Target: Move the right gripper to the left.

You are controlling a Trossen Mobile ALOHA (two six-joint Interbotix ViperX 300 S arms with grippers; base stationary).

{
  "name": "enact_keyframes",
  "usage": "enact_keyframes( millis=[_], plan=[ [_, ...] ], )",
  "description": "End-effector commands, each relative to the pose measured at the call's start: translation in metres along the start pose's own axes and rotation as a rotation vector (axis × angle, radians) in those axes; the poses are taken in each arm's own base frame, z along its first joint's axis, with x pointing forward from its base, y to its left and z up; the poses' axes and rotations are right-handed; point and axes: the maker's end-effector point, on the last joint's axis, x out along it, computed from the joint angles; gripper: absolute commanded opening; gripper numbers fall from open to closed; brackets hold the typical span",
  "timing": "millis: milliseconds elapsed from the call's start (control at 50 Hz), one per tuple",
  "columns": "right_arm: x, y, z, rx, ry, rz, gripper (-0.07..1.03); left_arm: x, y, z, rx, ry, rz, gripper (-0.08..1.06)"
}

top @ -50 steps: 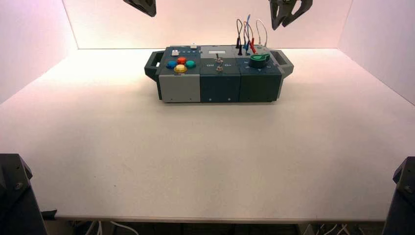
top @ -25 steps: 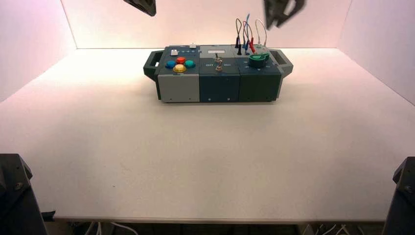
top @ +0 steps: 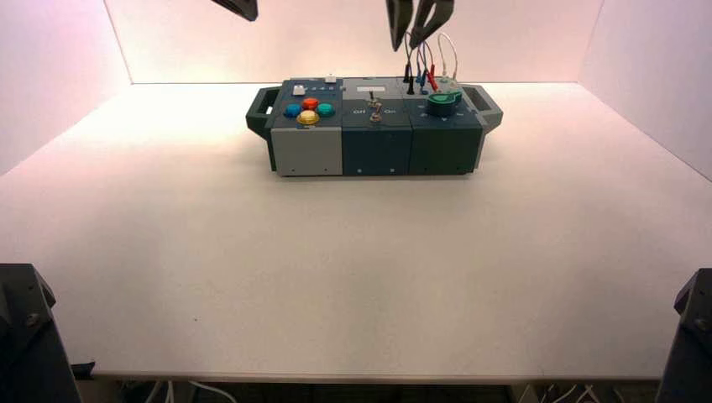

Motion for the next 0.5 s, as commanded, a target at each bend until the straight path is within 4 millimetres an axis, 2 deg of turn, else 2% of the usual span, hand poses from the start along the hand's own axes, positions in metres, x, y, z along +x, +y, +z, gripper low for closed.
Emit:
enact_keyframes(
  millis=[20, 200, 500],
  plan=[
    [-0.008, 0.015, 0.016, 0.001, -0.031, 0.014, 0.38, -0.014, 0.016, 0.012, -0.028, -0.041, 0.029, -0.03],
    [0.006, 0.032, 0.018, -0.015, 0.0, -0.001, 0.38, -0.017, 0.031, 0.007, -0.064, -0.023, 0.044, -0.03],
    [0.015, 0.035, 0.022, -0.034, 0.024, -0.061, 0.38, -0.014, 0.033, 0.005, -0.069, -0.007, 0.041, -0.03]
  ],
)
